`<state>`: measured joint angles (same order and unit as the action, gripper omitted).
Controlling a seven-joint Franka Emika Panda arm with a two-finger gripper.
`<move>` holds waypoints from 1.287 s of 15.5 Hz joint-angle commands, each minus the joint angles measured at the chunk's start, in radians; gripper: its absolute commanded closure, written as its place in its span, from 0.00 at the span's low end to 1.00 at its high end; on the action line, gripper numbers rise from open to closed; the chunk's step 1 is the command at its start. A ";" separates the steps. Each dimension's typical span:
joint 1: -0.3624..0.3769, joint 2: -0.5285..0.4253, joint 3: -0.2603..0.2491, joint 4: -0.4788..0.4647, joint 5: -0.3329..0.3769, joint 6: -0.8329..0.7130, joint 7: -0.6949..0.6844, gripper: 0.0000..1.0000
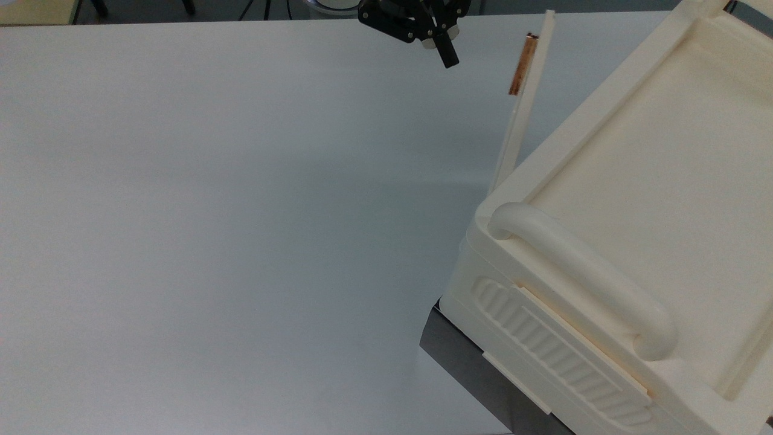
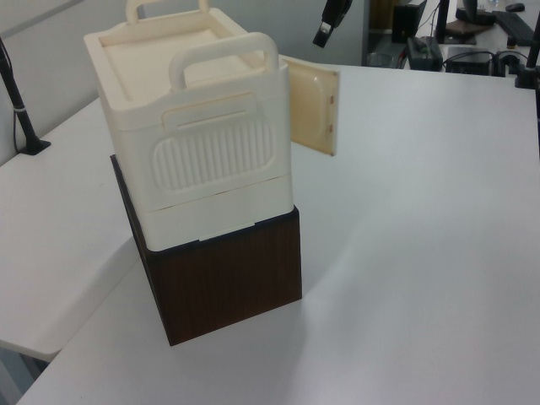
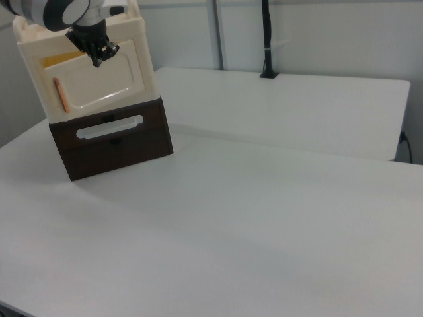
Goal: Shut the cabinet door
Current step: 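Push the cream door with the gripper, swinging it toward the cabinet front, then press the door flush against the cabinet front with the gripper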
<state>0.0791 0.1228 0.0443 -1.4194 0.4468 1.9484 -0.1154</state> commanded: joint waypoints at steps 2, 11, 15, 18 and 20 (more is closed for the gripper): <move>0.014 -0.005 -0.007 -0.019 0.007 0.027 -0.026 1.00; 0.178 0.107 -0.006 -0.013 -0.071 0.259 -0.044 1.00; 0.202 0.141 -0.006 -0.015 -0.072 0.345 -0.108 1.00; 0.206 0.149 -0.006 -0.015 -0.071 0.412 -0.105 1.00; 0.208 0.150 -0.006 -0.015 -0.069 0.414 -0.109 1.00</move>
<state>0.2722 0.2776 0.0497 -1.4263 0.3747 2.3332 -0.1948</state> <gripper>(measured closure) 0.991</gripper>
